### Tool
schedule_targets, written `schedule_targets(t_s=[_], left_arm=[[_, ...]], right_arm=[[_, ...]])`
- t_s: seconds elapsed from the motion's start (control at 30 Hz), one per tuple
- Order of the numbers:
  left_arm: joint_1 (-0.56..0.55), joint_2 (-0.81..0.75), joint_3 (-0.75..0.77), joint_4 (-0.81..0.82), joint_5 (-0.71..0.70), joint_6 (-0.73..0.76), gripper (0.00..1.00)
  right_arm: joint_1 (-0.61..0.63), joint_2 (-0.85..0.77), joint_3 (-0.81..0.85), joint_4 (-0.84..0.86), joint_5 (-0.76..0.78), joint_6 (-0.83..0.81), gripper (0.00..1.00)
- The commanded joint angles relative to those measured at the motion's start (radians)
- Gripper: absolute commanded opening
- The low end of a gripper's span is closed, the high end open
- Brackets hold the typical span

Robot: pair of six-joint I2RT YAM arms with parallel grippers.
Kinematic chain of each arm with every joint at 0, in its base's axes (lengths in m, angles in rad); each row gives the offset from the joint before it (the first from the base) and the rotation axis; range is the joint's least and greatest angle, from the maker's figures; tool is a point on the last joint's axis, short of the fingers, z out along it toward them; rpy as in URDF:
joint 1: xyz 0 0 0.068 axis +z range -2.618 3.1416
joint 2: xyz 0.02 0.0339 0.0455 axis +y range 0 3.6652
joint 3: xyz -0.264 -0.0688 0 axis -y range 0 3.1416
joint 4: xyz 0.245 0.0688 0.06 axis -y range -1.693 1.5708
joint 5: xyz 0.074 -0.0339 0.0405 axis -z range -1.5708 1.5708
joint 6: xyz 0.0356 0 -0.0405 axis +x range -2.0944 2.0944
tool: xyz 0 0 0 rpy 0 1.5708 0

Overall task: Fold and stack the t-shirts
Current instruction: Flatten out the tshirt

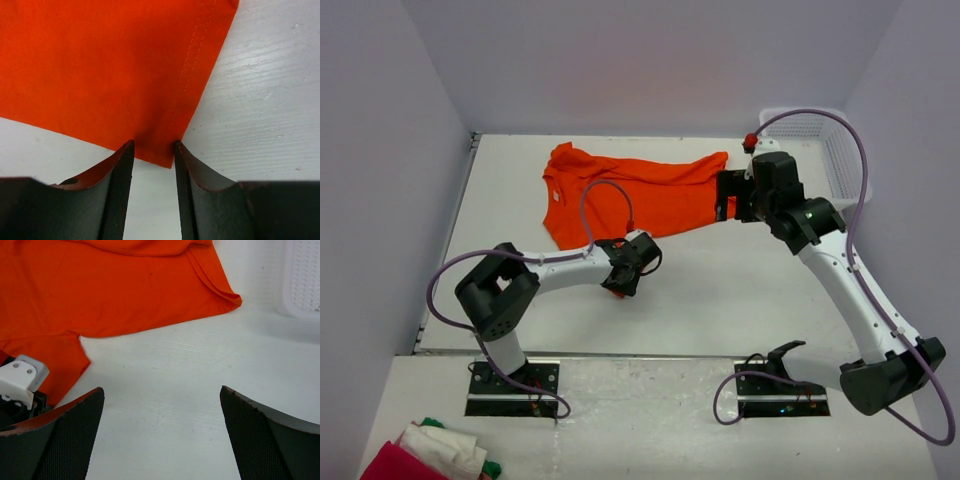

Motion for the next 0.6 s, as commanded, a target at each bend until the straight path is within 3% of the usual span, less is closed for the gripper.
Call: schedule_targets(t_s=[0.0,0.33,0.57], left_arm=[[0.003,0.012,0.000,0.046,0.063,0.021,0.40],[0.003,-0.045,-0.049,0.071,0.144,0.009,0.37],[0.003,-0.043,-0.087,0.091,0.170,-0.006,0.29]], right_arm=[[-0.005,-0.031,0.024,0.030,0.002,-0.008,0.98],[-0.006,-0.026,0.029,0.027,-0.009,0.009,0.97],[-0.006,-0.029,0.029,0.025,-0.007,0.011,0.98]])
